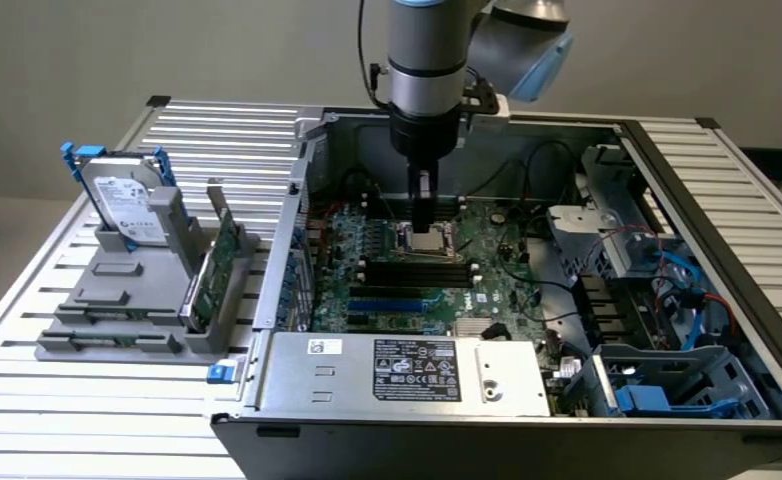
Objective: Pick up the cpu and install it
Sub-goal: 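Place the cpu into insertion slot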
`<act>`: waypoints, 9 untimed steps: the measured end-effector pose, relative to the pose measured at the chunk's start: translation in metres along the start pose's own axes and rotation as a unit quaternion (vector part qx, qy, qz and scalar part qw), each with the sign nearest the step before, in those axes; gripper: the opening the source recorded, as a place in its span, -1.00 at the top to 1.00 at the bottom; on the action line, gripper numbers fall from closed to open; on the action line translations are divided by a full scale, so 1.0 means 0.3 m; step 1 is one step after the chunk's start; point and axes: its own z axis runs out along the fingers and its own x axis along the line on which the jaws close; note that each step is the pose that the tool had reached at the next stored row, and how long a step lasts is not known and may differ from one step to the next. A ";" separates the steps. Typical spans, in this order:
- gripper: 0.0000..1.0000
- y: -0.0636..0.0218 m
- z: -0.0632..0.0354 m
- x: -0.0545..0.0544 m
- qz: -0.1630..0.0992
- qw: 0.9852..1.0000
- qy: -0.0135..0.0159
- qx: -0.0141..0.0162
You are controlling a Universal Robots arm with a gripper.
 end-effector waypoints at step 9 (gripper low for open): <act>-0.25 0.039 -0.047 0.004 0.000 1.000 0.000 0.006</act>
